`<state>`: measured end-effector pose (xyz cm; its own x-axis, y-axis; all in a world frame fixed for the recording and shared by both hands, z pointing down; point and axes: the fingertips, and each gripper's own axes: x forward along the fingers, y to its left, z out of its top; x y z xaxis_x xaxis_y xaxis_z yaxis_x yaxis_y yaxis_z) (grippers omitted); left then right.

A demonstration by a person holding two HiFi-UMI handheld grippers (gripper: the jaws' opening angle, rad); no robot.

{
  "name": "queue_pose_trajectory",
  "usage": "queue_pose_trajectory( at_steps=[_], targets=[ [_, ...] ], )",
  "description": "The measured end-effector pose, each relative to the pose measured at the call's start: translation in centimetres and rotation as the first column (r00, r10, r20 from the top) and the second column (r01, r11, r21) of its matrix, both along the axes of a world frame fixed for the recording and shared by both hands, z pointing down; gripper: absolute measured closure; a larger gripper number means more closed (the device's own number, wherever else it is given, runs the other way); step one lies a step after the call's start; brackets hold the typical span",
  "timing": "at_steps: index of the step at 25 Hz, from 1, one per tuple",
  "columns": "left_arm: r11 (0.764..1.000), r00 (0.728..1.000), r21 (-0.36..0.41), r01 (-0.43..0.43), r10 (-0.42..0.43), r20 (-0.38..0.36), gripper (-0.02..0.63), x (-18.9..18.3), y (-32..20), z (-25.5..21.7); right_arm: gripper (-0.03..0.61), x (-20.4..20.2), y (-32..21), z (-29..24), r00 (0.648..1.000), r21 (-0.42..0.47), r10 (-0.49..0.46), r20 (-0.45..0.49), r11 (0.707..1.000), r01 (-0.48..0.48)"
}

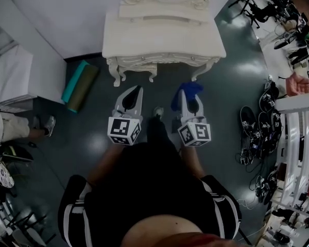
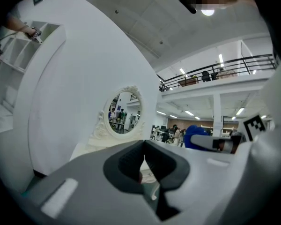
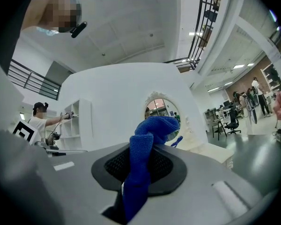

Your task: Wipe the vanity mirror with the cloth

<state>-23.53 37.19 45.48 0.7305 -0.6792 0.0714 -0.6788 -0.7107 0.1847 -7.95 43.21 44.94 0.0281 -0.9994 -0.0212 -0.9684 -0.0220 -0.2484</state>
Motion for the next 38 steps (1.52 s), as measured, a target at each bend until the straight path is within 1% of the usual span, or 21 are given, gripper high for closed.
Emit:
queue_pose_trajectory(
  at_steps=[5,11,16,20,24,27,31,38],
  targets=[
    [1.0,1.0,0.009,0.002,-0.002,-0.003,0.601,4.0,-5.2,-0.3,0.508,3.8,-5.4,-0.4,1.0,0.013,-0.006,0.002,1.0,0.006],
    [1.0,1.0,-0.01,0.003,-0.003,0.0,0.601,10.8,-10.3,0.0,0.506,9.7,-10.9,0.3,1.0,-0.009,-0.029,0.0,1.0,0.029],
    [1.0,1.0,0.005,-0.005,0.005,0.017,0.601,16.1,-13.8,-1.0,0.506,13.8,-14.4,0.0,0.999,-0.006,-0.051,0.015,0.999,0.051],
    [1.0,1.0,0.02,0.004,-0.004,0.017,0.601,19.3,-15.8,-1.9,0.506,16.8,-16.2,-0.2,0.998,0.009,-0.061,0.031,0.998,0.061],
    [1.0,1.0,0.016,0.026,-0.027,0.015,0.601,21.1,-17.3,-1.9,0.506,19.2,-18.3,-0.4,0.997,0.018,-0.063,0.036,0.998,0.062],
    [0.999,0.999,0.015,0.043,-0.044,0.015,0.601,21.8,-18.4,-2.0,0.506,20.4,-19.6,-0.7,0.997,0.033,-0.064,0.04,0.998,0.062],
    [0.998,0.998,0.013,0.057,-0.057,0.017,0.601,22.5,-19.2,-2.0,0.506,21.9,-20.5,-0.2,0.998,0.025,-0.055,0.04,0.998,0.054],
    [1.0,0.999,0.002,0.028,-0.028,0.024,0.601,23.9,-22.2,-1.3,0.506,22.7,-23.2,0.4,0.998,0.015,-0.047,0.048,0.999,0.046]
  ],
)
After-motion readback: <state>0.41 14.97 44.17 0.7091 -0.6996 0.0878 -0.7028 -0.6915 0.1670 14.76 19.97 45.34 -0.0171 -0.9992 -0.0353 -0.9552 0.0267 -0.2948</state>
